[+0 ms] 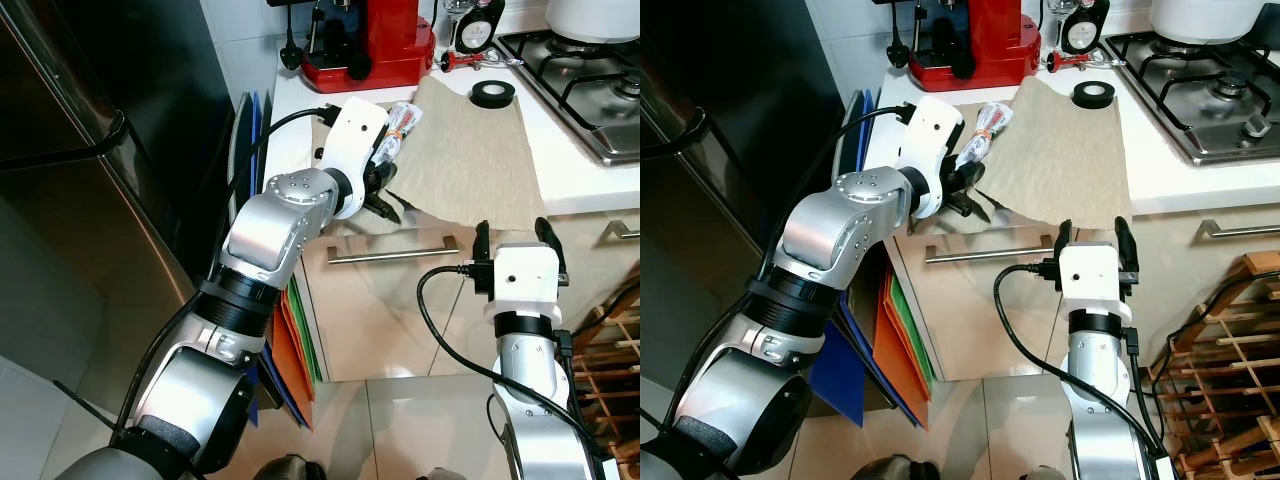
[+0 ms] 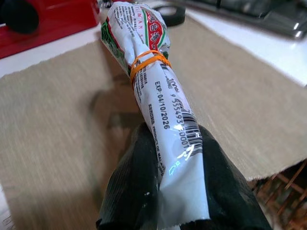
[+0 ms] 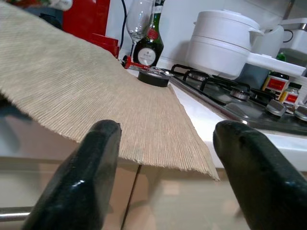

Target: Restocking fridge

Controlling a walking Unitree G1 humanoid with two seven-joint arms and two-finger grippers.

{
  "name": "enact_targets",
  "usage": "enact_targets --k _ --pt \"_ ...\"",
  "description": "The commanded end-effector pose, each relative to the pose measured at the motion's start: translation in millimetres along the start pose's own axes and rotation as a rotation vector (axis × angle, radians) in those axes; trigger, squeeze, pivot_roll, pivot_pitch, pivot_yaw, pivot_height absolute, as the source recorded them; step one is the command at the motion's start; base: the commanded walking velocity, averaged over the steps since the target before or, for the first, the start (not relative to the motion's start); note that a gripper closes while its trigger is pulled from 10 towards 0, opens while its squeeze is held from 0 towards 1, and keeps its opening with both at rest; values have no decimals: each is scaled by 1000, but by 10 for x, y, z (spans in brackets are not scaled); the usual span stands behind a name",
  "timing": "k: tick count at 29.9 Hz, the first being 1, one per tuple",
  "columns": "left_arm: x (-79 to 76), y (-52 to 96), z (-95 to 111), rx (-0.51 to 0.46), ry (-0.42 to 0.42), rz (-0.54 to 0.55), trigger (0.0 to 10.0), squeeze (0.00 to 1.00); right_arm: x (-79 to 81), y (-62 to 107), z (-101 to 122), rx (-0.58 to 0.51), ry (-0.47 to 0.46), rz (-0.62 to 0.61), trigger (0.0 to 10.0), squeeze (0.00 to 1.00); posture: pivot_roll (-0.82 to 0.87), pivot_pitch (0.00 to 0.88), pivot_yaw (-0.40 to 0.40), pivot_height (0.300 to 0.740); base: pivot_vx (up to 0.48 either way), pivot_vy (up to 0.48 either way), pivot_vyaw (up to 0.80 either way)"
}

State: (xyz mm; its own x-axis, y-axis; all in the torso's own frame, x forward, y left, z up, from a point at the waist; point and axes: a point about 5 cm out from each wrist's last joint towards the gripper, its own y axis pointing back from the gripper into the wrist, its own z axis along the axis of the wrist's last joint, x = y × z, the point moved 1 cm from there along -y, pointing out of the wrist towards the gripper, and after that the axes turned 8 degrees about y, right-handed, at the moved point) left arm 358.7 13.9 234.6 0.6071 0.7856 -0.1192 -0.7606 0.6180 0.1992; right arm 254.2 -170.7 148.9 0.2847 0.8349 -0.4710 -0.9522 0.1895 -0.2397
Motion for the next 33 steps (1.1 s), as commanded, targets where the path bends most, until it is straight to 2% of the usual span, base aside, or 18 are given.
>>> enact_targets --k 1,2,5,6,10,11,12,24,28,29,33 --pt "27 26 135 -52 -5 11 10000 0 31 -7 -9 10 0 6 10000 816 -37 10 129 740 0 0 0" --pt "25 30 168 -70 -24 13 10000 0 44 -10 -11 11 0 9 10000 0 -35 9 130 740 0 0 0" --pt "26 25 182 -84 -67 15 10000 0 53 -11 -12 11 -1 7 10000 0 -34 9 132 740 0 0 0" --pt "32 11 163 -78 -69 19 10000 1000 60 -11 -10 11 -4 8 10000 0 -34 10 135 740 0 0 0" --pt "79 -50 97 -54 -71 50 10000 1000 73 -12 -5 10 -8 9 10000 0 -35 11 138 740 0 0 0" --pt "89 -65 84 -47 -69 54 10000 584 76 -9 -5 10 -8 10 10000 0 -36 13 138 740 0 0 0" --pt "96 -83 67 -38 -68 53 10000 0 79 -5 -7 10 -6 11 10000 0 -37 13 138 740 0 0 0" --pt "161 -127 43 -16 -2 58 10000 0 86 9 -20 15 3 24 10000 0 -40 17 134 740 0 0 0" --pt "226 -111 97 -38 -18 82 10000 0 84 9 -22 15 4 24 10000 0 -39 17 134 740 0 0 0" --pt "267 -109 121 -47 -15 99 10000 1000 85 9 -23 15 4 24 10000 0 -39 16 133 740 0 0 0" --pt "314 -112 181 -63 -40 116 10000 1000 89 9 -23 15 3 26 10000 0 -40 19 133 740 0 0 0"
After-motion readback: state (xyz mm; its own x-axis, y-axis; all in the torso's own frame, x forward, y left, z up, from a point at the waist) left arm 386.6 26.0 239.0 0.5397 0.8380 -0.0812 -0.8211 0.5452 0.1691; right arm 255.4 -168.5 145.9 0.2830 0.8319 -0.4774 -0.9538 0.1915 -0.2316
